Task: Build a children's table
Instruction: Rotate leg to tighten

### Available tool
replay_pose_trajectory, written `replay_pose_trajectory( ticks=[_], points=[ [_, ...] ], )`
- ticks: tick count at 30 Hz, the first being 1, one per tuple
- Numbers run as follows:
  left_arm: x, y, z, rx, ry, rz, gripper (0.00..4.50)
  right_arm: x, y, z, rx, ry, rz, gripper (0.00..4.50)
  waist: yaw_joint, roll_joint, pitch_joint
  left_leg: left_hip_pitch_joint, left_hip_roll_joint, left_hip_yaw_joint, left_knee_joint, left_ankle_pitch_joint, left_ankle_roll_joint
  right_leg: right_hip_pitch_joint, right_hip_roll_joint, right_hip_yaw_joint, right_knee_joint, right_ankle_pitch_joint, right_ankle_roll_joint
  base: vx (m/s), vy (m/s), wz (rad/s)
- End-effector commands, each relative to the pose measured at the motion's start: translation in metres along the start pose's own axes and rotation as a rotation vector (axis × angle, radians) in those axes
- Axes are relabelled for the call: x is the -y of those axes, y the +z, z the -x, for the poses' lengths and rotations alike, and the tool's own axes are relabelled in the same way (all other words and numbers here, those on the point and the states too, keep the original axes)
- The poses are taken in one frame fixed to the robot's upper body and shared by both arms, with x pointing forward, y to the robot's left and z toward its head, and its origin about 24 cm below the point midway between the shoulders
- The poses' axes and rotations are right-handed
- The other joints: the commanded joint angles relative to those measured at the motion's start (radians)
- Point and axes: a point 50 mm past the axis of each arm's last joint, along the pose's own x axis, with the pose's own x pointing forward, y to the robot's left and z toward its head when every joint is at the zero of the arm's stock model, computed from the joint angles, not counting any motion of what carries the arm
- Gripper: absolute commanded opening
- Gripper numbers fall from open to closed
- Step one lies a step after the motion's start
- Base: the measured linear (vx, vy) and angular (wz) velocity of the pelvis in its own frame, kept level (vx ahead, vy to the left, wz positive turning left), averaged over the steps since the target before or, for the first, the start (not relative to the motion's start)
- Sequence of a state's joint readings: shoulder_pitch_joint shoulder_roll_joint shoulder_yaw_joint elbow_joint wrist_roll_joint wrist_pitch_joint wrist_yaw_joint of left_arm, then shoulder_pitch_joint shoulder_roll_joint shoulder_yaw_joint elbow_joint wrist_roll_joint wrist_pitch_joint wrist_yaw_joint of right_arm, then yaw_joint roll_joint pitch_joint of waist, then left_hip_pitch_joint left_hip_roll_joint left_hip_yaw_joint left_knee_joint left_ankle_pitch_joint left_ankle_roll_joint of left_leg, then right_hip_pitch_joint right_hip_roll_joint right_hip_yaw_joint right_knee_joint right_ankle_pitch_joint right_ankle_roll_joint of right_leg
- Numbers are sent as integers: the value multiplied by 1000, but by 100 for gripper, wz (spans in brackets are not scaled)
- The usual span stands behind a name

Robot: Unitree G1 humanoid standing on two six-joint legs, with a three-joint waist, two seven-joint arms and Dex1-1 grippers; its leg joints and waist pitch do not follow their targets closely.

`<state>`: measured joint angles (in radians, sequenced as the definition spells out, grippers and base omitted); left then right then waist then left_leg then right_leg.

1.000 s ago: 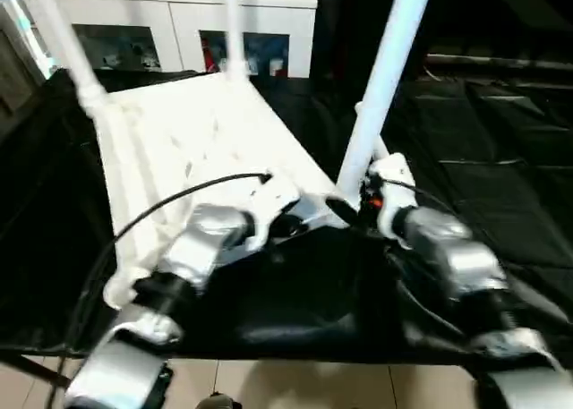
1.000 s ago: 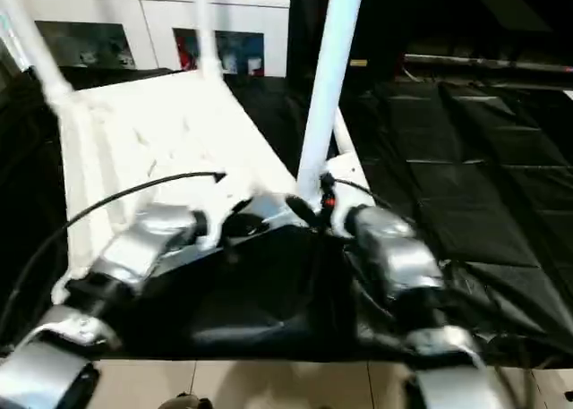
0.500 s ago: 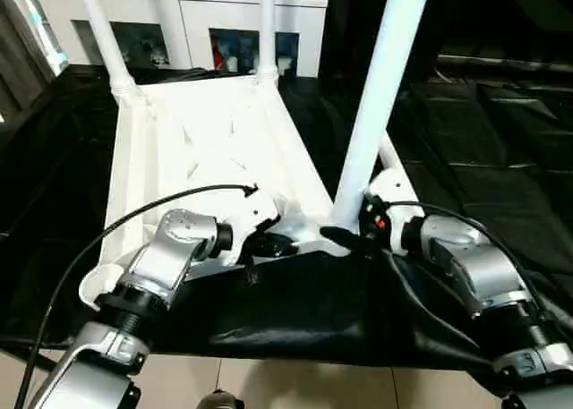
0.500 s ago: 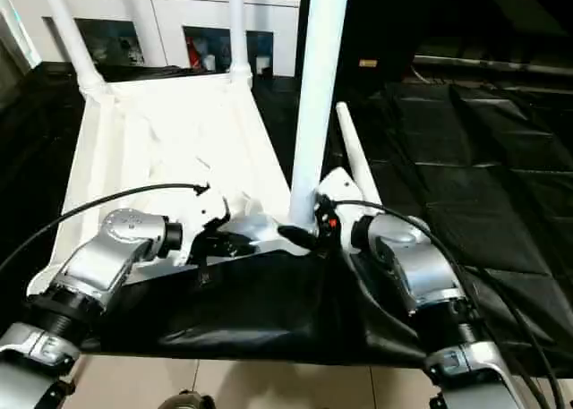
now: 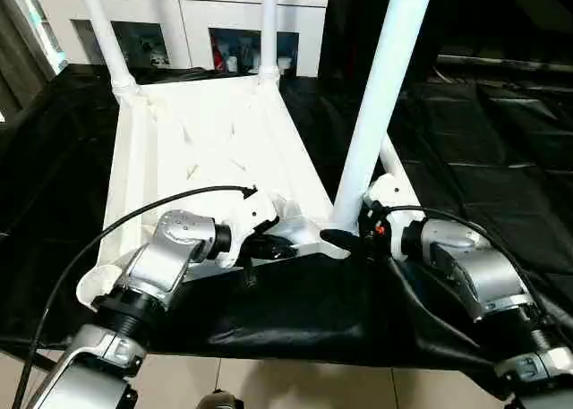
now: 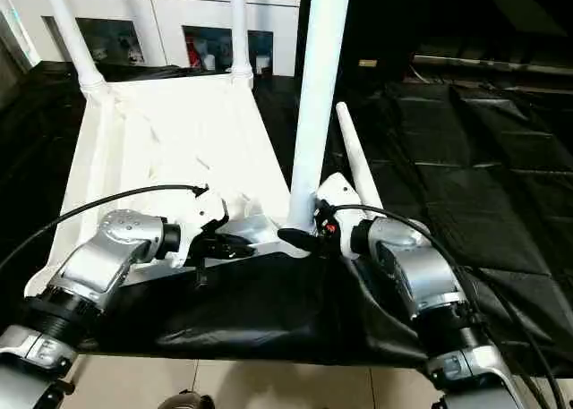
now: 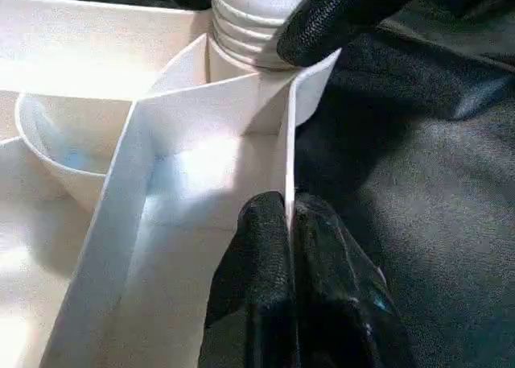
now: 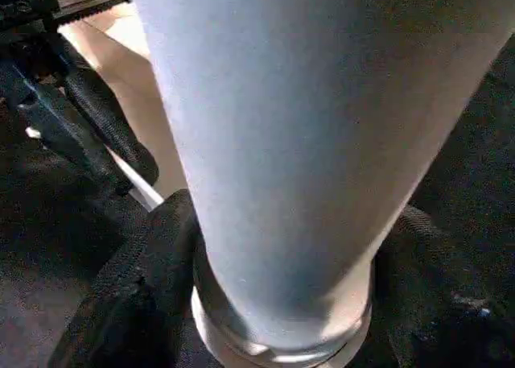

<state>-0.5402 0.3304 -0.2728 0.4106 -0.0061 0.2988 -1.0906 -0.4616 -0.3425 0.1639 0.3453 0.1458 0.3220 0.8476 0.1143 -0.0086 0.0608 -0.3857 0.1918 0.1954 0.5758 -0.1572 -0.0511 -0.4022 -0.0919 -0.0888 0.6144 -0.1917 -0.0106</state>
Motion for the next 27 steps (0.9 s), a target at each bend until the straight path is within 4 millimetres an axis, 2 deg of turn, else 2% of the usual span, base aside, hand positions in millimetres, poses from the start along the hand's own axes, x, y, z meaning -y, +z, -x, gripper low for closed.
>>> replay_pose_trajectory(
  ticks=[1, 3, 4, 6, 7, 8, 10, 12, 14, 16, 17, 18, 19, 20, 21, 22, 24, 25, 27],
  points=[
    [7, 11, -10, 77, -42, -8, 0, 8, -4, 0, 18, -122, -37, 271, -2, -15, -68, 17, 42, -19, -57, -157, 51, 51, -69, 54, -69, -152, -206, 0, 0, 0],
    [2, 12, -13, 82, 20, 3, 0, 11, -6, -4, 29, -188, -79, 268, -5, -15, -69, 18, 43, -19, -57, -165, 42, 50, -68, 55, -69, -162, -203, 0, 0, 0],
    [-8, 15, -21, 86, 167, 50, 0, 17, -12, -14, 46, -343, -194, 268, -7, -15, -68, 20, 42, -19, -58, -182, 35, 48, -68, 55, -73, -187, -199, 0, 0, 0],
    [-18, 18, -28, 86, 314, 122, 0, 22, -19, -23, 41, -510, -313, 267, -13, -14, -68, 20, 40, -22, -60, -196, 12, 49, -69, 54, -76, -224, -196, 0, 0, 0],
    [-23, 19, -33, 86, 411, 183, 0, 24, -24, -29, 27, -618, -388, 267, -19, -11, -70, 25, 40, -23, -61, -219, -14, 46, -71, 54, -80, -267, -190, 0, 0, 0],
    [-24, 20, -34, 86, 423, 192, 0, 24, -24, -29, 25, -629, -398, 267, -21, -11, -69, 27, 40, -21, -60, -224, -16, 43, -71, 55, -81, -268, -191, 0, 0, 0],
    [-26, 21, -37, 85, 487, 228, 0, 22, -27, -35, 19, -666, -442, 267, -18, -9, -74, 26, 40, -21, -59, -216, -11, 47, -69, 55, -79, -232, -183, 0, 0, 0],
    [-29, 27, -47, 94, 590, 273, 0, 13, -25, -52, 17, -670, -462, 267, -20, -11, -79, 20, 37, -19, -55, -181, 7, 50, -67, 56, -71, -152, -191, 0, 0, 0],
    [-27, 34, -56, 102, 616, 275, 0, 5, -18, -64, 32, -636, -452, 267, -11, -12, -80, 19, 35, -18, -52, -154, 28, 54, -66, 55, -69, -108, -197, 0, 0, 0],
    [-25, 37, -60, 104, 610, 258, 0, 3, -14, -68, 49, -617, -445, 267, -6, -10, -81, 17, 34, -17, -50, -129, 46, 56, -66, 54, -65, -66, -200, 0, 0, 0],
    [-25, 38, -61, 104, 608, 255, 0, 2, -13, -69, 53, -613, -443, 267, -5, -11, -81, 17, 34, -16, -50, -130, 52, 56, -66, 54, -67, -67, -199, 0, 0, 0],
    [-24, 39, -62, 103, 606, 248, 0, 2, -12, -70, 61, -607, -438, 322, -3, -9, -81, 18, 35, -17, -49, -131, 54, 56, -67, 54, -66, -68, -199, 0, 0, 0],
    [-24, 40, -63, 105, 602, 238, 0, 3, -10, -70, 77, -609, -448, 336, -1, -7, -79, 19, 36, -17, -51, -147, 56, 55, -67, 53, -70, -93, -197, 0, 0, 0],
    [-24, 41, -64, 103, 597, 231, 0, 5, -8, -69, 93, -607, -455, 343, 0, -3, -80, 19, 35, -17, -51, -157, 54, 55, -67, 54, -72, -102, -194, 0, 0, 0],
    [-24, 41, -64, 104, 595, 228, 0, 6, -7, -69, 98, -609, -455, 343, -7, -8, -78, 13, 36, -21, -55, -174, 50, 59, -66, 52, -71, -116, -187, 0, 0, 0],
    [-25, 42, -63, 109, 587, 215, 0, 10, -4, -66, 113, -620, -429, 343, -16, -5, -80, 12, 36, -24, -57, -187, 43, 62, -66, 49, -72, -131, -185, 0, 0, 0],
    [-27, 41, -63, 108, 582, 202, 0, 14, -1, -63, 122, -632, -378, 372, -24, -6, -81, 11, 34, -23, -54, -184, 38, 61, -66, 48, -74, -139, -184, 0, 0, 0],
    [-30, 40, -60, 100, 605, 199, 0, 16, 2, -58, 136, -627, -345, 372, -22, -7, -80, 15, 33, -20, -52, -183, 44, 57, -65, 51, -76, -132, -188, 0, 0, 0],
    [-35, 39, -56, 89, 641, 197, 0, 18, 4, -53, 148, -618, -308, 372, -16, -8, -80, 15, 35, -20, -51, -166, 55, 57, -64, 51, -73, -108, -193, 0, 0, 0]
  ],
)
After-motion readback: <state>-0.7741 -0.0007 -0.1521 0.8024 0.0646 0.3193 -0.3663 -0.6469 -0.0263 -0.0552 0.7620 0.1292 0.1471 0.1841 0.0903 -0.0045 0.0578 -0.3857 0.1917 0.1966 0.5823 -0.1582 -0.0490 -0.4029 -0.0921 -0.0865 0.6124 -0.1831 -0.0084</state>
